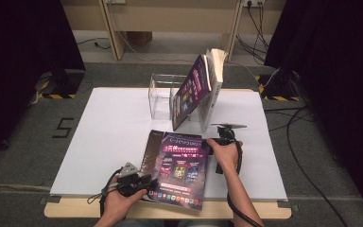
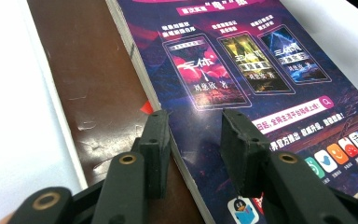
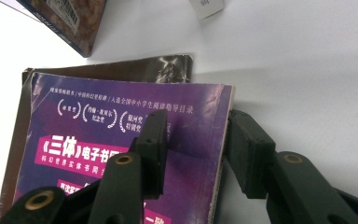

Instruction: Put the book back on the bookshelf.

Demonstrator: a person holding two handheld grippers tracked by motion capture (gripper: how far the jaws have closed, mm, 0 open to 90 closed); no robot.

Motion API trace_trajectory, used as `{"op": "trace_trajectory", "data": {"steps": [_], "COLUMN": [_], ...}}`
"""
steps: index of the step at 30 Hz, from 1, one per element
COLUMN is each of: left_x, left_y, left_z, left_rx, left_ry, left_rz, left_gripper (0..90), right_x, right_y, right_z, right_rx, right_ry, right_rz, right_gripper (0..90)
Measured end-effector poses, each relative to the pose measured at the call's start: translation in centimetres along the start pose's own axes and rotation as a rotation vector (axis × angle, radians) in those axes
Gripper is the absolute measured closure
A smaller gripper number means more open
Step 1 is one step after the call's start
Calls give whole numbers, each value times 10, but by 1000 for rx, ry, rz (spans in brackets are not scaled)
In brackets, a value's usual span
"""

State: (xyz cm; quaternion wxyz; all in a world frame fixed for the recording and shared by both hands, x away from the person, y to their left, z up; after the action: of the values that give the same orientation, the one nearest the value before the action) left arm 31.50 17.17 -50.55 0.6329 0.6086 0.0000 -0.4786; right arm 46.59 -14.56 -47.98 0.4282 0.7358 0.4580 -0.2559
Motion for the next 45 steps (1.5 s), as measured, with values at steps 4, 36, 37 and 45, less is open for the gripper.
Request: {"op": "trace_trajectory", "data": {"steps": [4, 36, 37, 45], "left_x": [0, -3, -3, -4], "left_y": [0, -2, -2, -2], "left_z": [0, -3, -3, -7], "left_rx": [0, -15, -16, -39], "left_ry": [1, 3, 3, -24], "left_rz": [-2, 5, 6, 8], "left_gripper": [624, 630, 630, 625], "right_x": [-3, -18, -18, -24], "right_y": [0, -2, -2, -6], "right_z": [-2, -17, -17, -21], "right_rx": [20, -5, -18, -21], "right_ry": [8, 130, 131, 167], "right_rz": [-6, 1, 6, 58], "right_gripper": [656, 808, 811, 828]}}
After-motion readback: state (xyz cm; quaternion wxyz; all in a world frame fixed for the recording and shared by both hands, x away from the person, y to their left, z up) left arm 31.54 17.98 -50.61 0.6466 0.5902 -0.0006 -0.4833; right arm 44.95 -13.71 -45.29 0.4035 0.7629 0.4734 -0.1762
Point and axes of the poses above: each handheld gripper's, and its own axes: x roughly forward along the jaws, y roughly out of its top, z roughly to its right, the point moved 1 cm from there along x, roughly forward along the jaws, and after that the axes turned 3 degrees about x, right-handed, at the moved point
